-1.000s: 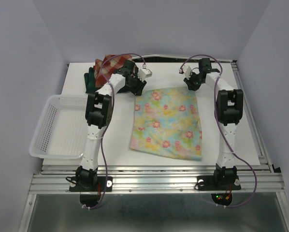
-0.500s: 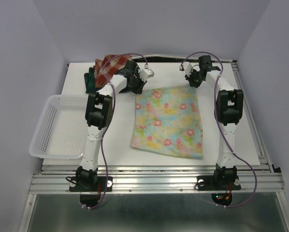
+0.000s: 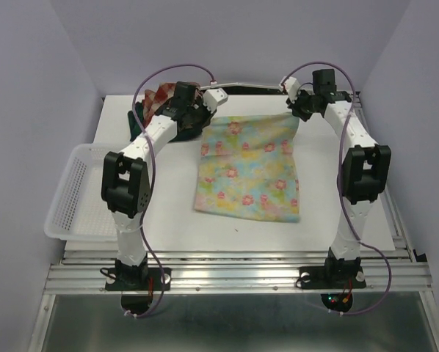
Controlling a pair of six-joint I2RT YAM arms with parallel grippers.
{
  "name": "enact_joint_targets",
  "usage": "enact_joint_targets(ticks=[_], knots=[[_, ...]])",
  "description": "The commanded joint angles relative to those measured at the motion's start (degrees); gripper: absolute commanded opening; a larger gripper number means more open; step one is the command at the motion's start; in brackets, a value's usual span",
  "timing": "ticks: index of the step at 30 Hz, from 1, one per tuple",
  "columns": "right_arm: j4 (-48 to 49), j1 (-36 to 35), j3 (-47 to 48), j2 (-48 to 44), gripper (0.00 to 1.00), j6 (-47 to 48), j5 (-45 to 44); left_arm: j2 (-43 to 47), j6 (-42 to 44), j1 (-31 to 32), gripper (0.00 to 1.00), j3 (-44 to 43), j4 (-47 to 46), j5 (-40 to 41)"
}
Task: Fold and stack the skirts
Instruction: Fold the skirt
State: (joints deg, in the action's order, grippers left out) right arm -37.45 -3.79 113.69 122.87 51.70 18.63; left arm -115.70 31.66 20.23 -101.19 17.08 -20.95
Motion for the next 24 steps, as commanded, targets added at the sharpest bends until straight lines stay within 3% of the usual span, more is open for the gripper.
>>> enact_joint_targets(ticks=[1, 9, 13, 16, 18, 20, 21, 22, 23, 24], knots=[[0.5, 0.5, -6.6, -10.3, 0.01, 0.4, -0.3, 8.5, 1.3, -0.5, 0.0, 7.5, -3.8, 1.3], [-7.1, -0.2, -21.5, -25.6, 0.01, 0.1, 5.6, 26.3, 4.0, -0.3, 0.0, 30.7, -8.6, -2.7], [-5.8, -2.9, -39.4, -34.2, 0.01, -0.8, 5.5, 32.8, 5.3, 0.2, 0.0, 42.0, -9.2, -5.8], [-4.0, -5.3, -46.9, -38.8, 0.01, -2.9, 5.5, 36.5, 7.6, 2.3, 0.0, 47.6, -10.6, -5.9], [-2.7, -6.4, -52.1, -40.2, 0.01, -4.2, 5.4, 38.3, 8.6, 4.7, 0.13, 52.1, -11.5, -4.9], [-3.2, -6.4, -53.7, -40.8, 0.17, -4.2, 5.4, 39.9, 9.2, 6.0, 0.22, 54.7, -11.5, -5.2], [-4.6, -6.4, -53.8, -41.1, 0.38, -4.3, 5.3, 40.7, 9.3, 6.9, 0.44, 55.3, -10.8, -5.6], [-5.3, -6.4, -53.5, -41.5, 0.53, -4.7, 4.9, 41.8, 9.6, 7.2, 0.52, 56.4, -10.5, -6.2], [-5.8, -6.4, -53.0, -42.0, 0.64, -4.9, 4.6, 44.1, 9.4, 7.5, 0.58, 56.9, -10.2, -6.2], [-6.7, -6.4, -51.6, -42.5, 0.67, -5.4, 4.1, 45.5, 9.1, 7.5, 0.63, 57.2, -10.1, -6.4]])
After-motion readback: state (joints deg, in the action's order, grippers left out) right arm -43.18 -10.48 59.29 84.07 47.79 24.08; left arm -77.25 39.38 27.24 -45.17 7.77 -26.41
